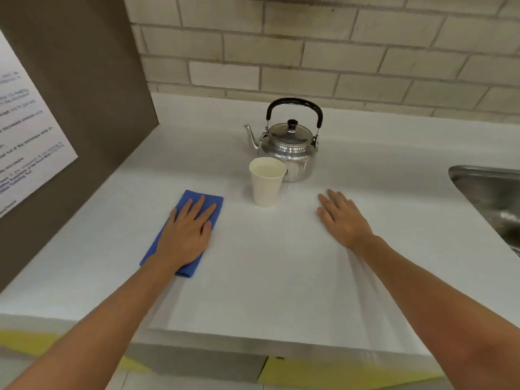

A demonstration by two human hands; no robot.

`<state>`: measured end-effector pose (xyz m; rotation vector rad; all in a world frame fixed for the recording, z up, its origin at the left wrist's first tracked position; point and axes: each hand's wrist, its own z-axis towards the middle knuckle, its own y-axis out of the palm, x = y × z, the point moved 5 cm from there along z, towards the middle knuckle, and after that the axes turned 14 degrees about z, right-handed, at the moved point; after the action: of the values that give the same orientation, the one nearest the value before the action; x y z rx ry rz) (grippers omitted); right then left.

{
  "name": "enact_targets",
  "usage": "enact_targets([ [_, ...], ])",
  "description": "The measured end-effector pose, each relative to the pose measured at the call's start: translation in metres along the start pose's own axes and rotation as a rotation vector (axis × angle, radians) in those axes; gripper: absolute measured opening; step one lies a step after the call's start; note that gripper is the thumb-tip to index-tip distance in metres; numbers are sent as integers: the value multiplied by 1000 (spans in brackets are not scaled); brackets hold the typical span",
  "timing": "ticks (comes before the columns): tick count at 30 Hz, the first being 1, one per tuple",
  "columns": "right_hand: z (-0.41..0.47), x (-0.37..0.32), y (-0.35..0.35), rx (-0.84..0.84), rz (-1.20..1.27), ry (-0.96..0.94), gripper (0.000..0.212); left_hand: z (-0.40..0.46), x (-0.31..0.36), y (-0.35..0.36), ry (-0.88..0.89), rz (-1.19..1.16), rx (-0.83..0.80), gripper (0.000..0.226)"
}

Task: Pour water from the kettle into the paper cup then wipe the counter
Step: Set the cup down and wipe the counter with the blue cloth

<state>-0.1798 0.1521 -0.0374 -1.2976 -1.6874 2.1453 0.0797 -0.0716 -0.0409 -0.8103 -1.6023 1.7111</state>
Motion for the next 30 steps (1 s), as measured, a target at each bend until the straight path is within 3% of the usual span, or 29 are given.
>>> enact_targets([
  [2,-4,0,0,0,4,-1,49,9,-16,-5,-203,23,-59,51],
  [5,-7,-3,-1,-9,14,0,49,-1,25,-6,-347,30,-94,52],
  [9,-8,-6,-5,-32,23,-22,48,-43,161,-8,-233,20,5,54],
  [11,-10,-2,-8,-92,27,-57,48,-58,206,-8,-114,-19,-26,54],
  [14,-16,20,-27,-109,-23,-82,48,-69,183,-6,-96,-10,-46,52],
  [18,-20,65,-62,-102,-100,6,49,-77,104,-9,-432,21,-41,52],
  [22,-25,82,-71,-137,-138,-18,48,-67,135,-8,-552,22,-47,54],
  [24,-26,85,-71,-143,-127,-33,47,-56,194,-7,-504,42,-36,55],
  [27,-25,93,-77,-129,-90,-41,47,-30,308,-7,-266,-4,-27,56],
  [30,-23,106,-91,-86,-72,-14,47,-25,346,-5,-98,-51,-59,54],
])
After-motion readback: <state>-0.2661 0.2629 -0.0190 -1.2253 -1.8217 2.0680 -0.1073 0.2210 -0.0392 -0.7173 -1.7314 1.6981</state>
